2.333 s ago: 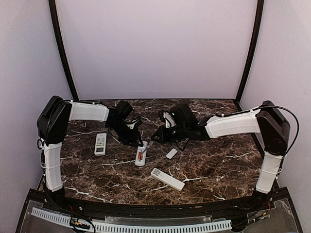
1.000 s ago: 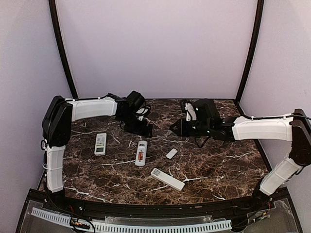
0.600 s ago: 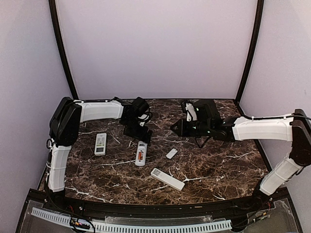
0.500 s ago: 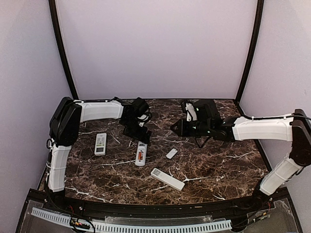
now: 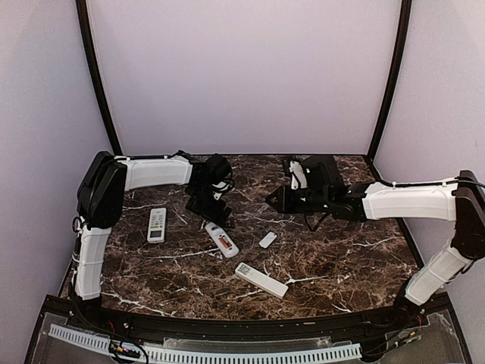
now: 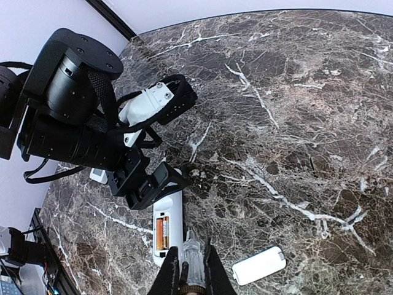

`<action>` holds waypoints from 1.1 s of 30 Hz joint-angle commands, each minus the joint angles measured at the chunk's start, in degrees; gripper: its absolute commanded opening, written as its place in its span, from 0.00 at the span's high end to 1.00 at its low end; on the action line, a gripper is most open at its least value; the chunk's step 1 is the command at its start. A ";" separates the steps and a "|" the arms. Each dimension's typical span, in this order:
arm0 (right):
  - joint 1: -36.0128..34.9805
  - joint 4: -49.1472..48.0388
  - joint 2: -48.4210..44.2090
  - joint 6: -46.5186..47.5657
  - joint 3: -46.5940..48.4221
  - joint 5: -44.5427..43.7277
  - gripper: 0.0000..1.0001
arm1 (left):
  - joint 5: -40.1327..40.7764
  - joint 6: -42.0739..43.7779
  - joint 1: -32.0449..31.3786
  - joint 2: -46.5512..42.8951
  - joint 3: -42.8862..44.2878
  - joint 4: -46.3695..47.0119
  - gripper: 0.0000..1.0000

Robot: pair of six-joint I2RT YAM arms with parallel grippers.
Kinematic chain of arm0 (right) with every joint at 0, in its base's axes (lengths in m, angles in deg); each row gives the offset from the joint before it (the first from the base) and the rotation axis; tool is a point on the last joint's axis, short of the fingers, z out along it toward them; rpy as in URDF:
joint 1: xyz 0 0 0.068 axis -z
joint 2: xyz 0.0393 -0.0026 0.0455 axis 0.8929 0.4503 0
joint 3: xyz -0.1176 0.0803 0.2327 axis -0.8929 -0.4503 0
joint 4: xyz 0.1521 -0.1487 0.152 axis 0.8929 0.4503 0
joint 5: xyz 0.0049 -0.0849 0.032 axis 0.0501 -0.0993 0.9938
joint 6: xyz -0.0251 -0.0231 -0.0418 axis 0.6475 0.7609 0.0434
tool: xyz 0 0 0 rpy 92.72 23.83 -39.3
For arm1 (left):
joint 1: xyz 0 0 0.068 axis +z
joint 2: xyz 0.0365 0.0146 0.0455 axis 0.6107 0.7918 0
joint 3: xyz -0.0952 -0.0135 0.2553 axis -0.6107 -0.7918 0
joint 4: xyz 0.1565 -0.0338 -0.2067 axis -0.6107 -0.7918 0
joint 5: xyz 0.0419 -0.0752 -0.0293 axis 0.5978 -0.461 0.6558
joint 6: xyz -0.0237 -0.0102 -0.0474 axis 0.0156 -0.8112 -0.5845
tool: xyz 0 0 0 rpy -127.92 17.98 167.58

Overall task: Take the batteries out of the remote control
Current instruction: Adjust the remote control without the battery cover at the center of the board, then hold the remote control without the battery cover at the center of the board.

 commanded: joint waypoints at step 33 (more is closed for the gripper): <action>0.18 0.48 0.30 1.04 2.09 -1.36 1.00 | -16.80 -1.75 0.12 -21.45 -23.32 15.23 0.06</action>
